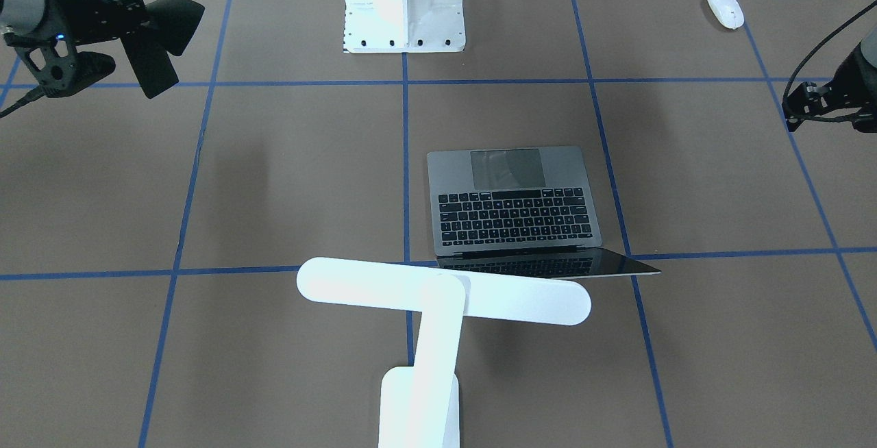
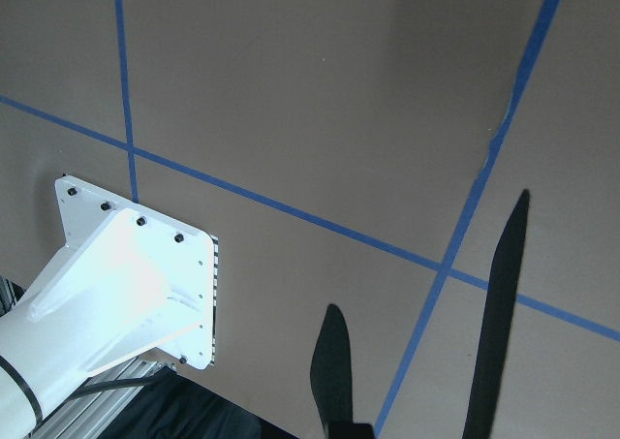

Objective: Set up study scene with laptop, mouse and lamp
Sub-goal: 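Withdraw the left arm while carrying the black pad in with the right gripper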

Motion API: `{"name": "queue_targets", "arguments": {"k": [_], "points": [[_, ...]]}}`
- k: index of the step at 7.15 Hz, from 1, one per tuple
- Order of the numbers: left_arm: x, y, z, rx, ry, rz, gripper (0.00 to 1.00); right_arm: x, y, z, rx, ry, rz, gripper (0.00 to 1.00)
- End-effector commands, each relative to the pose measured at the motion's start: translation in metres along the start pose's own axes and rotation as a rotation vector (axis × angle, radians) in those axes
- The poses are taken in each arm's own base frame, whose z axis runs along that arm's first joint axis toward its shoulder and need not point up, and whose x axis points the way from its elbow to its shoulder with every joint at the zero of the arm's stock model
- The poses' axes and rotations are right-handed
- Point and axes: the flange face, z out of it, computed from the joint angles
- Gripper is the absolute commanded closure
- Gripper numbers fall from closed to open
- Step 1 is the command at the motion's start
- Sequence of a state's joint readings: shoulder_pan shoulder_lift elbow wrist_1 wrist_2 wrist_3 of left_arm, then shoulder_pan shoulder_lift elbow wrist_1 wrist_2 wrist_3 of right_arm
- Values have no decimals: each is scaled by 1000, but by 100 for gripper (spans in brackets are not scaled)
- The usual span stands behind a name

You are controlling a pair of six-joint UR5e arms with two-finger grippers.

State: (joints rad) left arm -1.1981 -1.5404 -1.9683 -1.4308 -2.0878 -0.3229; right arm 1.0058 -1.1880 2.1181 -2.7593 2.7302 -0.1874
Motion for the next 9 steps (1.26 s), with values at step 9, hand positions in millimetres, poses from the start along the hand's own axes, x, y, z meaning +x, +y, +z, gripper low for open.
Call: {"name": "queue_targets", "arguments": {"k": [9], "points": [[-19,-7,12,-19,-14,-29,0,-20,-197,122,63,-14,-24,100]]}}
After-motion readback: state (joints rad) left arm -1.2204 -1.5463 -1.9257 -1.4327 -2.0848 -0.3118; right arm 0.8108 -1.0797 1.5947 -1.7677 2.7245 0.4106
